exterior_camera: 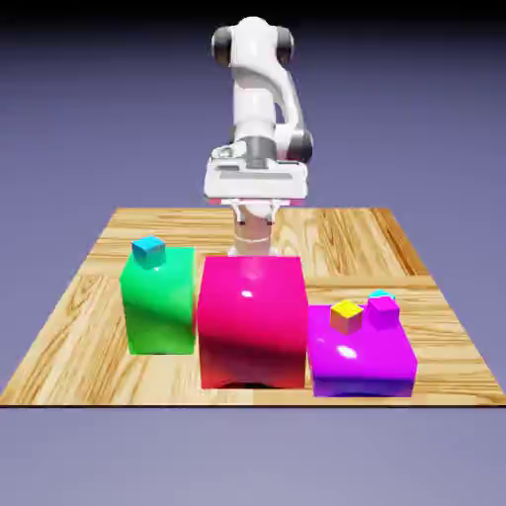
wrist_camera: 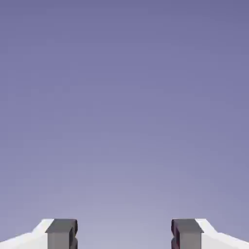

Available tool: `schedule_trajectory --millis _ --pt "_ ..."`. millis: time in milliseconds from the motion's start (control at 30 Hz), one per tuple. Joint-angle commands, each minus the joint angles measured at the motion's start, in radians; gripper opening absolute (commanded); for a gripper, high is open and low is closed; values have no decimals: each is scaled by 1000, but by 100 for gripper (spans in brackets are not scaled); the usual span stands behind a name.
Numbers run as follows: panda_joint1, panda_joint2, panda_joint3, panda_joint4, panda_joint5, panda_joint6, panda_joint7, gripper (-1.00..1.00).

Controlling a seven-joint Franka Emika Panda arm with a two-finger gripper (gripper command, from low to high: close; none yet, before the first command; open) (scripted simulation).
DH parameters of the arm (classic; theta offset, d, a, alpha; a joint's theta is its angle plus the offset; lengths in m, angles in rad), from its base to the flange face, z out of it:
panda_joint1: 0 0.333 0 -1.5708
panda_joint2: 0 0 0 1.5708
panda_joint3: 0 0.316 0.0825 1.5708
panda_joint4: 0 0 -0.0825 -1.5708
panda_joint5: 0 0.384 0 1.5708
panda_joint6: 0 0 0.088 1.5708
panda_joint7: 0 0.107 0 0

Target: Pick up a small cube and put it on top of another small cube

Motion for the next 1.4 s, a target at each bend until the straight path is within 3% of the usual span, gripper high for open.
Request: schedule_trajectory --millis 0,1367 --pt "-10 -8 36 4 27 -18 -43 0" --pt "-434 -329 1522 188 1142 -736 -1811 0"
